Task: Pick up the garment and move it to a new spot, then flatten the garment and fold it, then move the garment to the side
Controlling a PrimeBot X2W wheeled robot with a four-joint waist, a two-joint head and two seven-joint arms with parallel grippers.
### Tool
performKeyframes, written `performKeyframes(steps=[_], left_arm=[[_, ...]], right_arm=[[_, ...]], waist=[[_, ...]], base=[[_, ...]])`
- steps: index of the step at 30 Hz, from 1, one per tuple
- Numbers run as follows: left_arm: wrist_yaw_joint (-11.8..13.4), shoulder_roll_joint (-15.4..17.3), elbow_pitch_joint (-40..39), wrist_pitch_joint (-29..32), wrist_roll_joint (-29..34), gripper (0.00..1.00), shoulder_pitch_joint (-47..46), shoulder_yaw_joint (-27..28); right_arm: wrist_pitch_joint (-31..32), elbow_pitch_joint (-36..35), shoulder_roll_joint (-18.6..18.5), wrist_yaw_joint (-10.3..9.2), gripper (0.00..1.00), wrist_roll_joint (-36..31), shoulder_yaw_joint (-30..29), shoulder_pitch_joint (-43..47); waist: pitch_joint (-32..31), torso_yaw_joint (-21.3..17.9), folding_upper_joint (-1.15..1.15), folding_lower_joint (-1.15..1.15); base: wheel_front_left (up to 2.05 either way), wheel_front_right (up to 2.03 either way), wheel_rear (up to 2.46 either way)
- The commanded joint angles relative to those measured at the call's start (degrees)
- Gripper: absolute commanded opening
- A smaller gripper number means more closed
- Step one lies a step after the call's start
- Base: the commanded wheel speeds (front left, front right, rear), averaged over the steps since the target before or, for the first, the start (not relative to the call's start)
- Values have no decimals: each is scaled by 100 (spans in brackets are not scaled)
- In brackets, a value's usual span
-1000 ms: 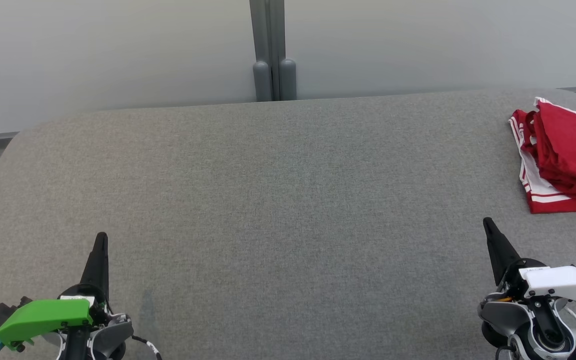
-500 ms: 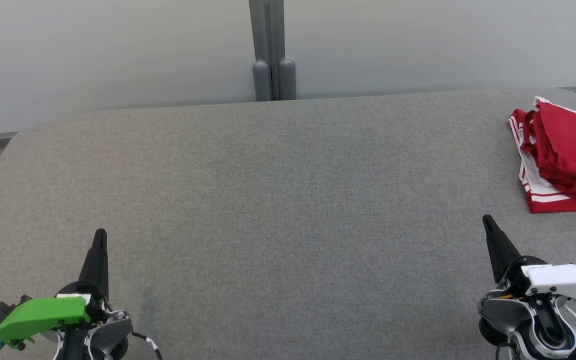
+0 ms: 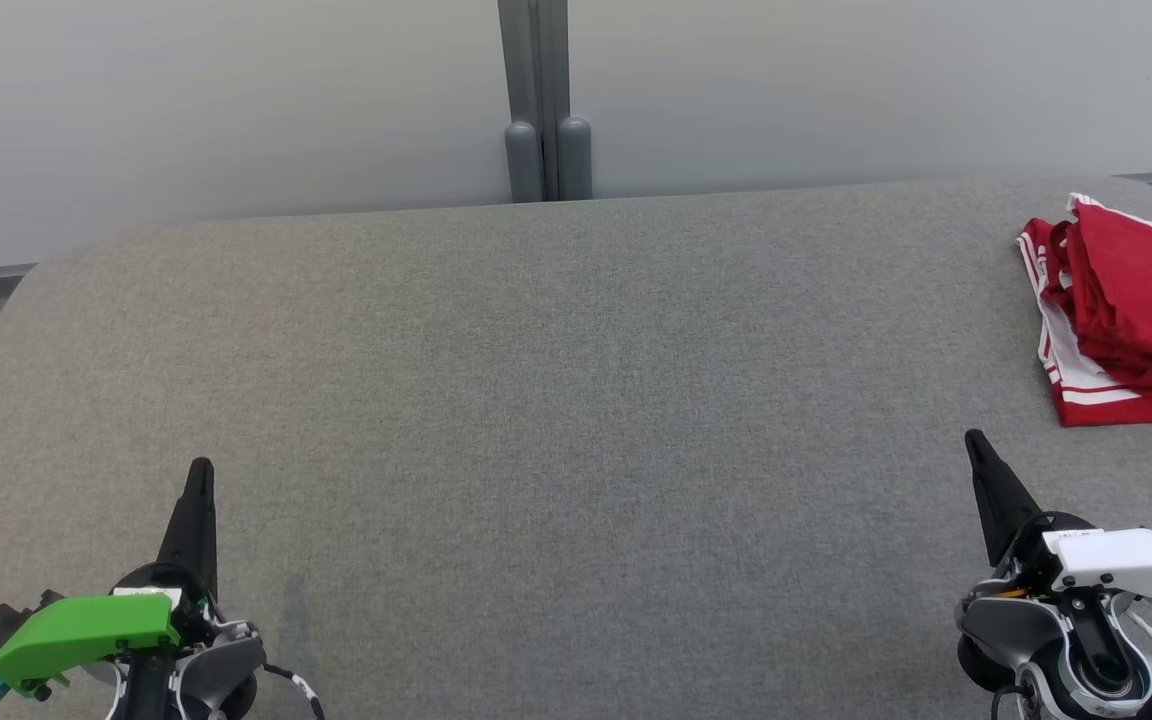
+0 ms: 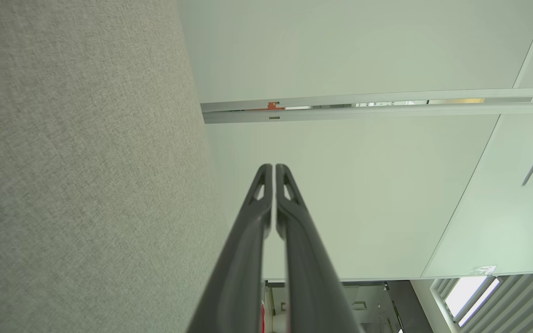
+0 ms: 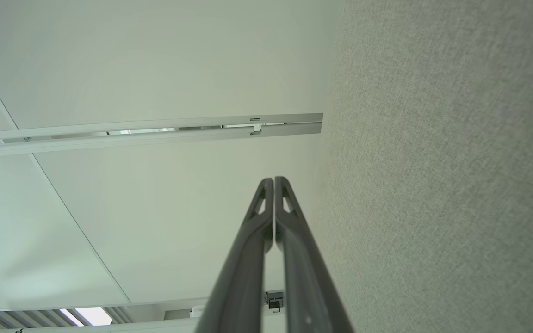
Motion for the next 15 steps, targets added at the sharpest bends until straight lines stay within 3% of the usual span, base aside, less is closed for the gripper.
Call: performKeyframes(steps=[1,15], left_arm=[[-39,1,-15,27,-2,0,-63,16],[-39,1,-14,26,-2,0,-63,15]], right_arm=[[11,12,4,2,0,5,-13,-37],[24,11,6,2,0,-7,-24,-38]], waist=[[0,0,0,0],[0,0,0,0]], base=[[0,0,0],[0,0,0]])
